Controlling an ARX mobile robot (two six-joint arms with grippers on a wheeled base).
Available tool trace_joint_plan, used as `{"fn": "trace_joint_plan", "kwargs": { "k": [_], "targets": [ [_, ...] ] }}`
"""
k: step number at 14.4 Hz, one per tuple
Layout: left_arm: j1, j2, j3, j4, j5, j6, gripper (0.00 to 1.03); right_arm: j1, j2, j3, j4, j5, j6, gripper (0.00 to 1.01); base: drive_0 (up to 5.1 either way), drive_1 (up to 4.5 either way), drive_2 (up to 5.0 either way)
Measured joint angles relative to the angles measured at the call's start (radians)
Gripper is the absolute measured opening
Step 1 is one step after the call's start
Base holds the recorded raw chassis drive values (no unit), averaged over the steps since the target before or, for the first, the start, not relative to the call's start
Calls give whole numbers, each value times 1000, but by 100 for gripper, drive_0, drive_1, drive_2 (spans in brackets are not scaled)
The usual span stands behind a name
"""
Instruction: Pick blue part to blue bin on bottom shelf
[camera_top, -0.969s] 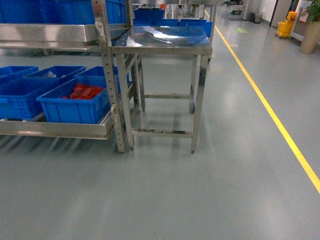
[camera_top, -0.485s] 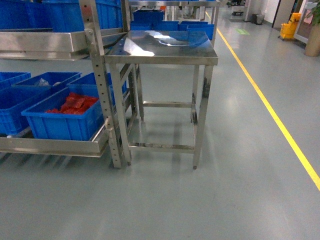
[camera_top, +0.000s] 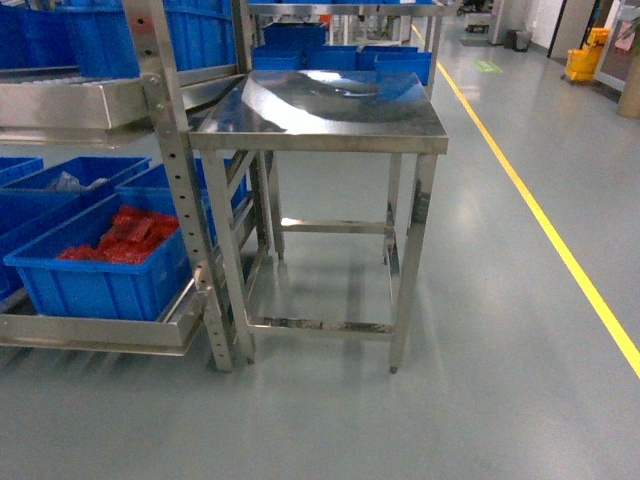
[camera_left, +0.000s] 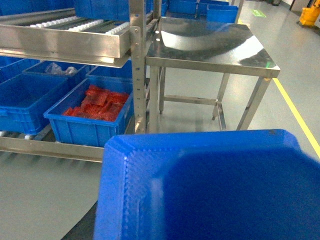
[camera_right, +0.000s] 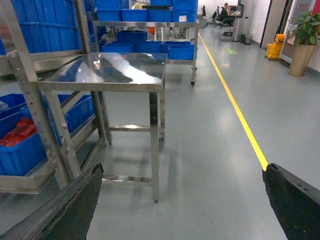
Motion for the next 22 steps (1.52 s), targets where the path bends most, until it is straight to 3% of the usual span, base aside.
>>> {"fn": "trace_joint_plan", "kwargs": {
  "k": [13, 18, 22],
  "targets": [
    [0, 0, 0, 3, 2, 0, 44, 0, 0, 0, -1, 0, 0, 98, 4, 406, -399],
    [0, 3, 0, 2, 1, 0, 44, 0, 0, 0, 0, 0, 0, 98, 0, 0, 0],
    [-2, 0, 0, -1, 3, 0, 43, 0, 0, 0, 0, 2, 0, 98, -458, 388, 113]
  ]
}}
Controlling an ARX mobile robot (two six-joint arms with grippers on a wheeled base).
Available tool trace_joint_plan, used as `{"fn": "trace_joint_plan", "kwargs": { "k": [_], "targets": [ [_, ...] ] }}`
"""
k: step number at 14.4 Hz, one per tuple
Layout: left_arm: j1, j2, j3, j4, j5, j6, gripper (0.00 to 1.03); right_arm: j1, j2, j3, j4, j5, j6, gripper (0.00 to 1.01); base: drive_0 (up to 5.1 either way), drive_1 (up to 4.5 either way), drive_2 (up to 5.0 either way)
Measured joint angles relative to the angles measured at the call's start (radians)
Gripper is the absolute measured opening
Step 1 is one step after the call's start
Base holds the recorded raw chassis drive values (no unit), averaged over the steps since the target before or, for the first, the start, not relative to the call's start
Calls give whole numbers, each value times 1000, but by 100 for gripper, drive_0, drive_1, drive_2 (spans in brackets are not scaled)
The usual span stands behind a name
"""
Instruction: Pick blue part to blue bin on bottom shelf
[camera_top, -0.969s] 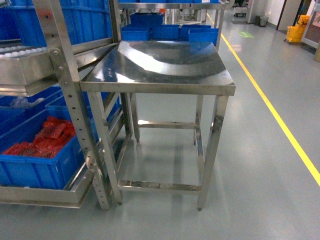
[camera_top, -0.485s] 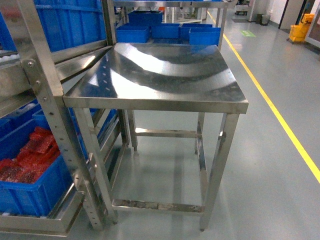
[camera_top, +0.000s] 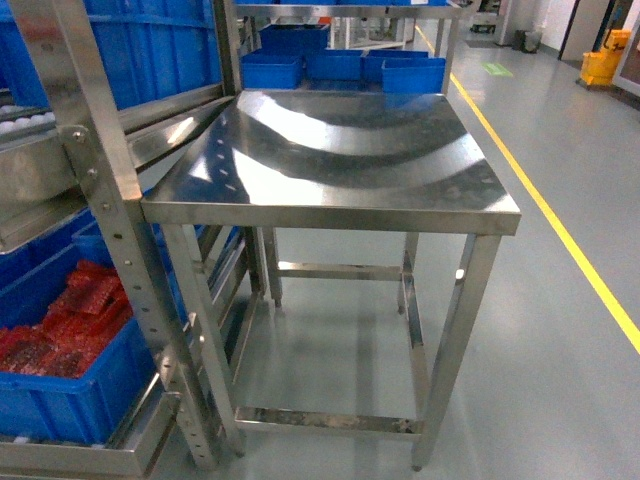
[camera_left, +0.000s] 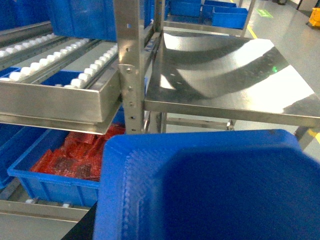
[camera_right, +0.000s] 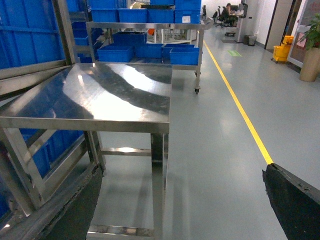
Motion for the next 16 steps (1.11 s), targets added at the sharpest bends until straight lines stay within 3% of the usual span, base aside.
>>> {"fn": "trace_joint_plan", "kwargs": {
  "k": [16],
  "targets": [
    [2, 0, 0, 4, -1, 0, 43, 0, 0, 0, 1, -1, 0, 98, -472, 373, 105]
  ]
}}
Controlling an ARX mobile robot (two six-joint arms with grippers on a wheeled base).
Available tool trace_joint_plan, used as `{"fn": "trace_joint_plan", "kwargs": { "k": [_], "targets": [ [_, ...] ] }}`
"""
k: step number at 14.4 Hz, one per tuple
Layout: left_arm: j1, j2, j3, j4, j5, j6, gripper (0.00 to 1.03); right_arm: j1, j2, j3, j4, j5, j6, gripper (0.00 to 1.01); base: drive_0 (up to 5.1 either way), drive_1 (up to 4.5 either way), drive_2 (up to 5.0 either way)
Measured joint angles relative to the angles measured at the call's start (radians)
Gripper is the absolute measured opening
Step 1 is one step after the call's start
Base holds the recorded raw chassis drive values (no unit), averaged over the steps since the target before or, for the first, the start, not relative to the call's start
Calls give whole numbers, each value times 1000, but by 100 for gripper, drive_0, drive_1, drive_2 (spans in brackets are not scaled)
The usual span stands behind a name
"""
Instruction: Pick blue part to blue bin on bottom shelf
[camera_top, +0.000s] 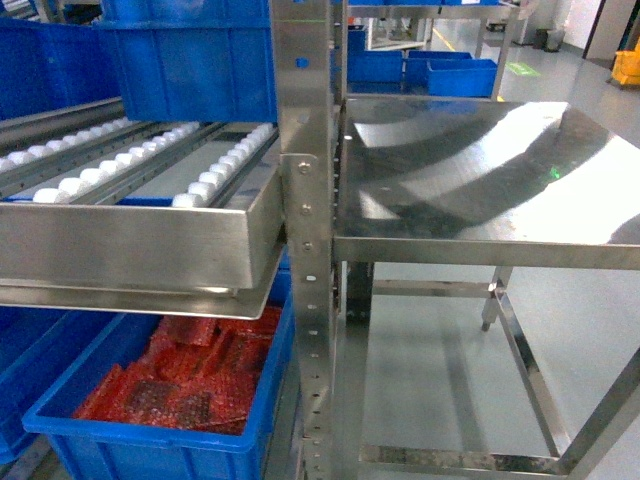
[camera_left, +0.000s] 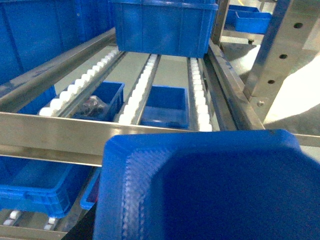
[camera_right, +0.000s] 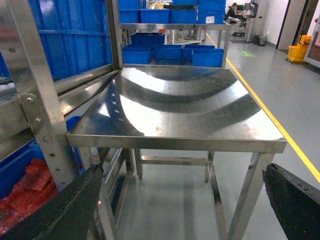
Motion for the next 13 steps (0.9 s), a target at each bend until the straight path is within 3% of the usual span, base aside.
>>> {"fn": "trace_joint_plan", "kwargs": {
  "k": [13],
  "targets": [
    [0, 1, 0, 1, 0, 0, 43, 0, 0, 0, -2, -1, 0, 98, -494, 287, 198]
  ]
}}
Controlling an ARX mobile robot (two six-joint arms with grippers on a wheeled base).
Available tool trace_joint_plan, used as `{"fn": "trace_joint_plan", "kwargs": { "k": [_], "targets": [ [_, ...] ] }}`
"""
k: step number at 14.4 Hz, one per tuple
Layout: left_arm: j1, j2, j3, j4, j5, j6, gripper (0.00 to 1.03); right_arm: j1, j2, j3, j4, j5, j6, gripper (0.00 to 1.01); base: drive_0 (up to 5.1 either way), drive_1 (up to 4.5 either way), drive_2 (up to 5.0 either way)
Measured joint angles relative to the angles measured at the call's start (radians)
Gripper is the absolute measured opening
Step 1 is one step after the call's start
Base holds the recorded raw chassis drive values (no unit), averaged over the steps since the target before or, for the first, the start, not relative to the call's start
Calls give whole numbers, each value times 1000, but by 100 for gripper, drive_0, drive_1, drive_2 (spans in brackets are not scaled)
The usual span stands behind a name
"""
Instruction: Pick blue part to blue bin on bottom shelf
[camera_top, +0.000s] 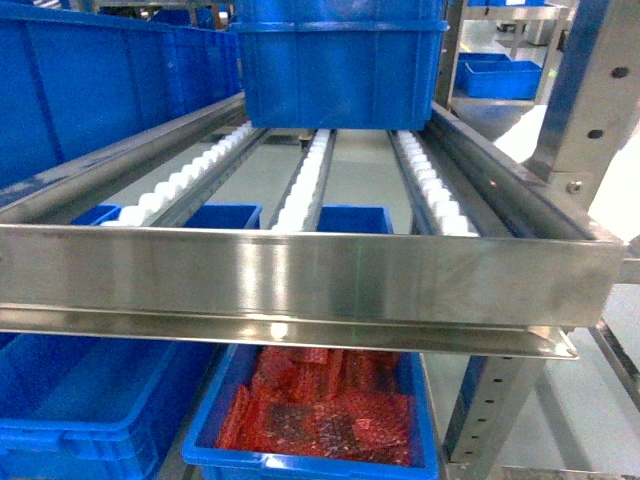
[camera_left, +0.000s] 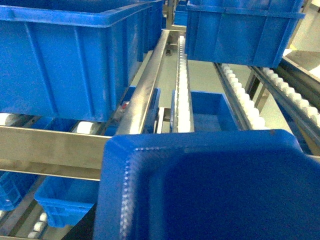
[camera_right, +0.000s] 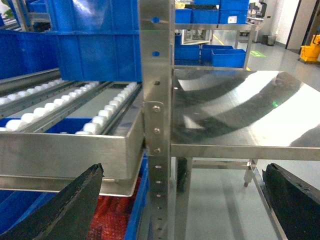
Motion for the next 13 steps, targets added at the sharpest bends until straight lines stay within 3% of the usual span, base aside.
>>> {"fn": "trace_joint_plan", "kwargs": {
  "k": [12, 13],
  "targets": [
    [1, 2, 0, -4, 0, 0, 43, 0, 0, 0, 4, 0, 0, 98, -500, 253, 232],
    [1, -1, 0, 3, -2, 0, 43, 0, 0, 0, -2, 0, 0, 98, 0, 0, 0]
  ]
}}
